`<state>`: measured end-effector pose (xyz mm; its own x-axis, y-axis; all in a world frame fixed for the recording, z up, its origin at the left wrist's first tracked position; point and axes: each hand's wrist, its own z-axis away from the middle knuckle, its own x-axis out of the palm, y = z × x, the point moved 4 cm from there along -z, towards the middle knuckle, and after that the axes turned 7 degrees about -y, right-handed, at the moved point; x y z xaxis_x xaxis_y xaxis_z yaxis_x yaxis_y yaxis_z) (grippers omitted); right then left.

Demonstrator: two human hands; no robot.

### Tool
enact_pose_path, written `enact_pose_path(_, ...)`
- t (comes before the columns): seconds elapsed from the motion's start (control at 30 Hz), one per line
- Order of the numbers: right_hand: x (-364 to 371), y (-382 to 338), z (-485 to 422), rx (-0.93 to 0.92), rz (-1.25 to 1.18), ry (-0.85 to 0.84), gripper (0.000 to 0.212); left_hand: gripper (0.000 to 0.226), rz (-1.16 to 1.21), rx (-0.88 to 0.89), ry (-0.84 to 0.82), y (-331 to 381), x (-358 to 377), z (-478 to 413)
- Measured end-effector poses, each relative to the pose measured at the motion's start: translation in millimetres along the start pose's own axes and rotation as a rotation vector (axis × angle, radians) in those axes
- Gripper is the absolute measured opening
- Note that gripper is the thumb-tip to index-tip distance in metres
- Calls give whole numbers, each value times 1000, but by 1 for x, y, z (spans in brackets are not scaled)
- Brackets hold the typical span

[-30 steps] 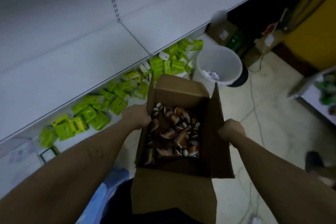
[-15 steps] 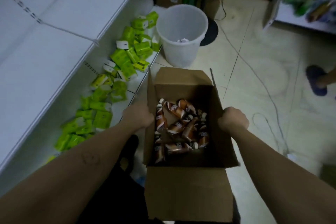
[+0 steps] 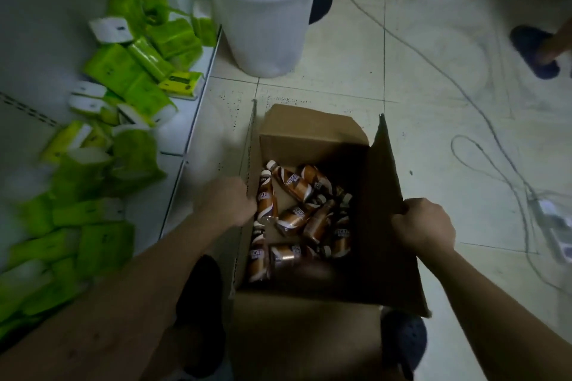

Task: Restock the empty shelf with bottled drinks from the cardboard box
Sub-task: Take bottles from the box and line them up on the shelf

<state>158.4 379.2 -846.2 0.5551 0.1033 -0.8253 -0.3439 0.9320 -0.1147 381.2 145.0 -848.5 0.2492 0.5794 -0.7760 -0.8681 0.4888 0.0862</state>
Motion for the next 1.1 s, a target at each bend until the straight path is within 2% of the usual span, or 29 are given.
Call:
enact_pose_path(0.2,71,9,-1,-7,12,33,11,35,-91,48,75,-35,44,-14)
enact_pose_path(0.3,85,3,11,-27,21,102,14,33,-125,48,174,-42,45,-7)
enact_pose_path(0.4,95,-3,29,-29,3,110,13,31,-147,27,196,-53,50,4)
enact_pose_path(0.63,97,26,41,80,-42,154,19,51,-86,-79,235,-98,61,1)
enact_pose_path(0.7,95,33,40,114,13,186,35,47,-106,-86,322,-103,56,7)
enact_pose_path(0.8,104,29,42,139,275,225,88,56,-223,-36,459,-92,52,17)
enact_pose_path(0.87,119,11,48,63,446,206,100,56,-241,50,408,-73,64,23)
enact_pose_path(0.93,136,-10,50,-69,476,197,94,56,-218,94,285,-56,85,26)
enact_pose_path(1.03,150,-35,49,-199,361,159,83,50,-116,104,109,-43,114,19)
enact_pose_path(1.1,162,-41,43,-204,225,32,76,39,29,85,-24,-42,131,8)
